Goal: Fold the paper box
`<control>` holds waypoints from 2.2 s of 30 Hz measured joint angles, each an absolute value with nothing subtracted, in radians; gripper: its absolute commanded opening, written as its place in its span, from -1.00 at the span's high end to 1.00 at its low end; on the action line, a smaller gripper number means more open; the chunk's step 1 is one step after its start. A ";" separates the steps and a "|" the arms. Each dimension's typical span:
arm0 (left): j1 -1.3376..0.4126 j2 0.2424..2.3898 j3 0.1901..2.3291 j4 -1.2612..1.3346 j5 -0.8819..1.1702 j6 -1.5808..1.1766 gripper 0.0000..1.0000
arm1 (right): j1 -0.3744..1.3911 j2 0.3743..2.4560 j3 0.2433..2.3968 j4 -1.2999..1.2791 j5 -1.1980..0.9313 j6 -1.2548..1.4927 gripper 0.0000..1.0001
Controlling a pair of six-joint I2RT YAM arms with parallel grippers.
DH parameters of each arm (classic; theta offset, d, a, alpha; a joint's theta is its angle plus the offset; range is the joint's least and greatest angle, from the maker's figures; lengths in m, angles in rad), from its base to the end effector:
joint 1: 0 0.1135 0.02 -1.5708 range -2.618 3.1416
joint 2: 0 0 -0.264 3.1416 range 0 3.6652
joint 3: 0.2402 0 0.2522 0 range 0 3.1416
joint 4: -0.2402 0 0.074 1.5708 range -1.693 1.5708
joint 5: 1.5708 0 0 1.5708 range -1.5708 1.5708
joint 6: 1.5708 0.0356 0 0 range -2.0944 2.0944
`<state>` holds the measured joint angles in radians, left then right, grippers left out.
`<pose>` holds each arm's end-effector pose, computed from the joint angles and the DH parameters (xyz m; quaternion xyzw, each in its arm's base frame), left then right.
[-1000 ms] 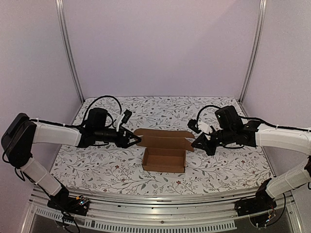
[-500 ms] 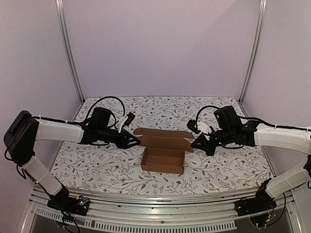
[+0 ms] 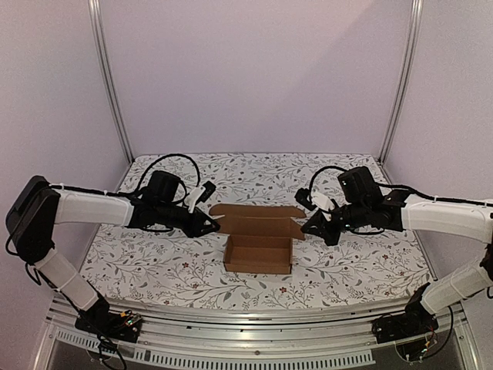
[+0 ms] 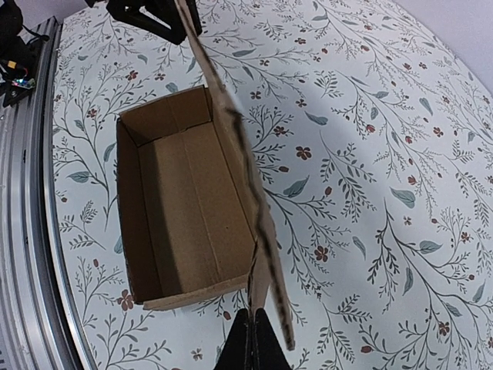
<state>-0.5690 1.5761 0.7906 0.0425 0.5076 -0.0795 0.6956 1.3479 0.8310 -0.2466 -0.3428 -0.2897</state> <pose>0.2556 -0.1840 0.1756 0.3127 0.8353 -0.3419 0.2958 0.2088 0.1899 0.2277 -0.4876 0.7667 0.2316 0.3475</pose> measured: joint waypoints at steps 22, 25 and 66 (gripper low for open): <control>-0.669 1.496 0.805 -0.047 0.357 -0.057 0.92 | 0.696 1.354 0.840 -0.247 -0.343 -0.236 1.00; -0.706 1.496 0.805 -0.051 0.317 -0.069 0.95 | 0.698 1.361 0.852 -0.239 -0.329 -0.200 1.00; -0.963 1.539 0.850 -0.068 -0.105 -0.365 1.00 | 0.902 1.438 0.842 -0.196 0.046 0.081 1.00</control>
